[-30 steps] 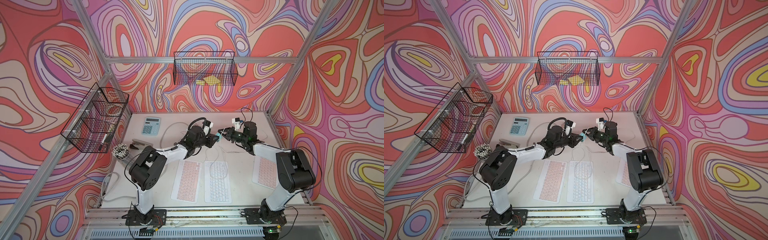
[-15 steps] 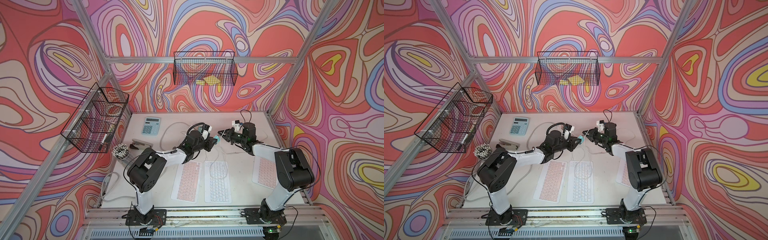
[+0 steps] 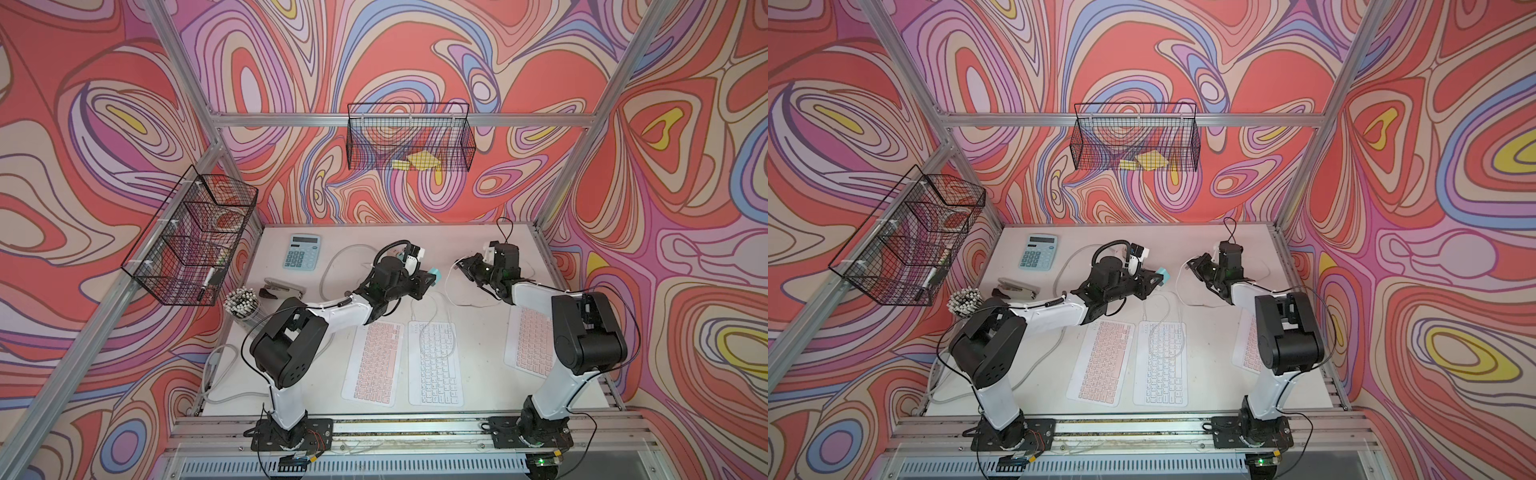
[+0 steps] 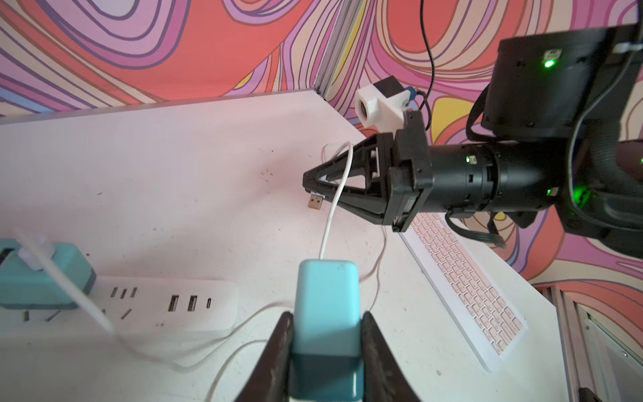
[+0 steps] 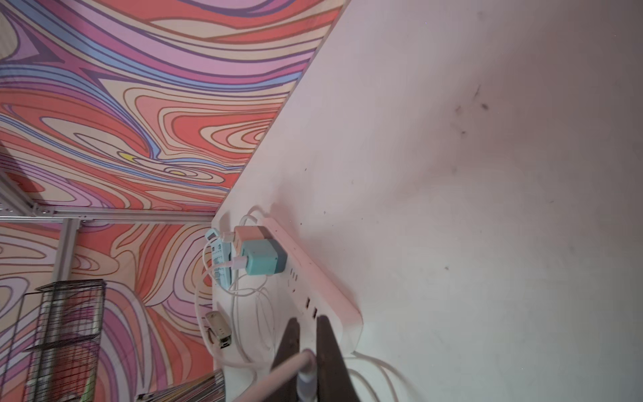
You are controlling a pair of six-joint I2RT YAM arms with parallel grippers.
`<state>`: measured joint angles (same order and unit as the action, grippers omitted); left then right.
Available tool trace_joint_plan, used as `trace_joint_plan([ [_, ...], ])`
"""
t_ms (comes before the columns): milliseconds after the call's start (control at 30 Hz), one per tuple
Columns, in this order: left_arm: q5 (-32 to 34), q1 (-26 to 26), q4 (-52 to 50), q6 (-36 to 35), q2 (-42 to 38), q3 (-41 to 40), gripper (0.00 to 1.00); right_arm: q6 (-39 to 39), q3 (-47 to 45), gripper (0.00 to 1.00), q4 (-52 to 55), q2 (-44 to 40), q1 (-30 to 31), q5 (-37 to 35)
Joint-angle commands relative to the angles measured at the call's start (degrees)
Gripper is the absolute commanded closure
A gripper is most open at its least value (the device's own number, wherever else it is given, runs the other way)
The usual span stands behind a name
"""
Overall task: Unplug the wireless keyboard
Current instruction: Remove the power cord from the plug, then place the plug at the center of the board, then place the power cord at the center of the board.
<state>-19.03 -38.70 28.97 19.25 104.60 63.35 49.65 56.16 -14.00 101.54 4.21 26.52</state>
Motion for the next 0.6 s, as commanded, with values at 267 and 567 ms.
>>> trace_joint_plan([
  [267,-1.80,-0.33,-18.23,5.85,12.21,20.91,1.00,-33.74,13.58,0.93,29.26,-1.65,-2.31,-21.39],
  [567,-3.00,-0.42,-32.38,12.03,26.51,42.41,1.00,-40.83,28.89,0.93,40.67,11.42,-5.28,-23.64],
])
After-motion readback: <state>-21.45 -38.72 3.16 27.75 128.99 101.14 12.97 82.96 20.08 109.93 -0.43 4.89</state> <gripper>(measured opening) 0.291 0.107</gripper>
